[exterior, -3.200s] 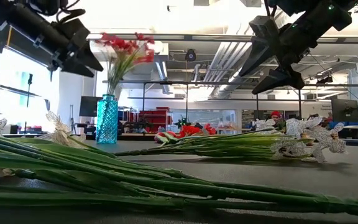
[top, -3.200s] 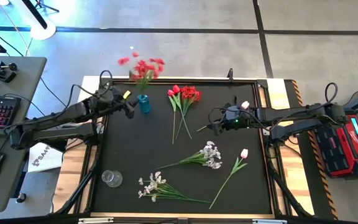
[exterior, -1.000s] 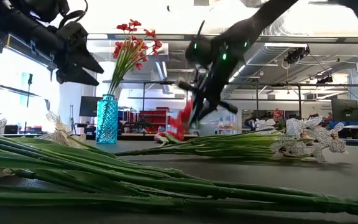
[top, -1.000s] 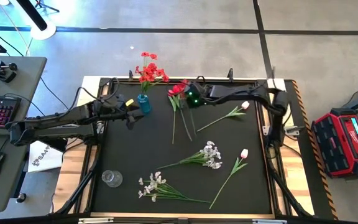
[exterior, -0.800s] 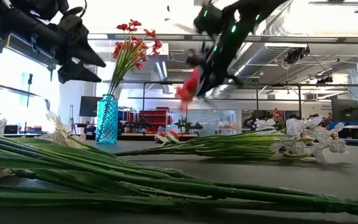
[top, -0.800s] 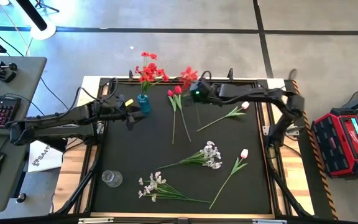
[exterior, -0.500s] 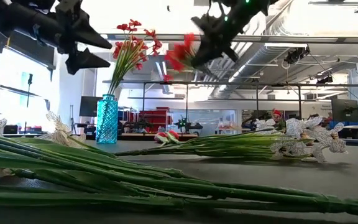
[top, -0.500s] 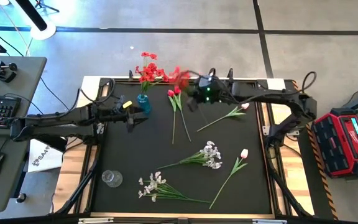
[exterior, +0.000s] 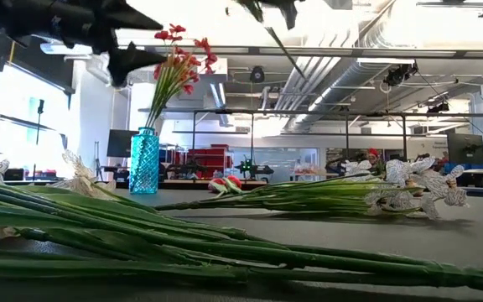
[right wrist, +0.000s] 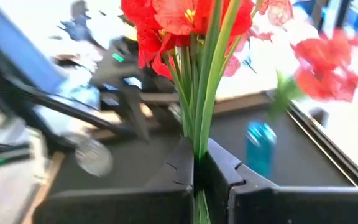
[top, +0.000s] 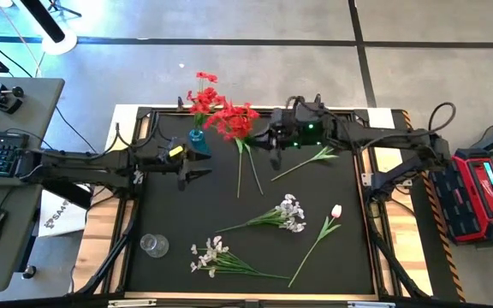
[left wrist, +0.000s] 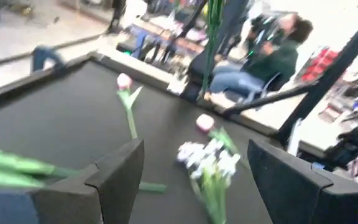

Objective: Sort flowers into vase by color
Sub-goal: Put the red flower into the blue vase

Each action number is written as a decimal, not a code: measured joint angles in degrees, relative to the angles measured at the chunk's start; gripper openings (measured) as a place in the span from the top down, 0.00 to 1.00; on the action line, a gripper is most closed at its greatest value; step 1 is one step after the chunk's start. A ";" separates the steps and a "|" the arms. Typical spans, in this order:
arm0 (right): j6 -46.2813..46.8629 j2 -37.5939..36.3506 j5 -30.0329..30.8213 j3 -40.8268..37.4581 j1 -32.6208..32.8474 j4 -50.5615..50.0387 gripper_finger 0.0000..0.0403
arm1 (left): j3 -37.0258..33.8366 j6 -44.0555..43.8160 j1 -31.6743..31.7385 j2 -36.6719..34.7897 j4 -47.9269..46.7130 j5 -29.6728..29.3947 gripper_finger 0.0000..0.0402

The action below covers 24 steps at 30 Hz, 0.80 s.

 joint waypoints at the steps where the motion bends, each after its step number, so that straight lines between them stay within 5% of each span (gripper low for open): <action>1: -0.41 0.30 -1.63 0.00 0.01 2.21 1.00 | 0.00 -0.02 -0.52 0.82 2.04 -0.06 0.32; 11: -2.37 7.76 -9.15 0.00 1.17 15.57 1.00 | 0.51 -0.91 -3.60 9.63 17.58 -0.65 0.32; 24: -3.98 10.79 -11.69 0.02 1.74 20.52 1.00 | 10.20 6.04 -6.06 18.96 19.68 -2.69 0.39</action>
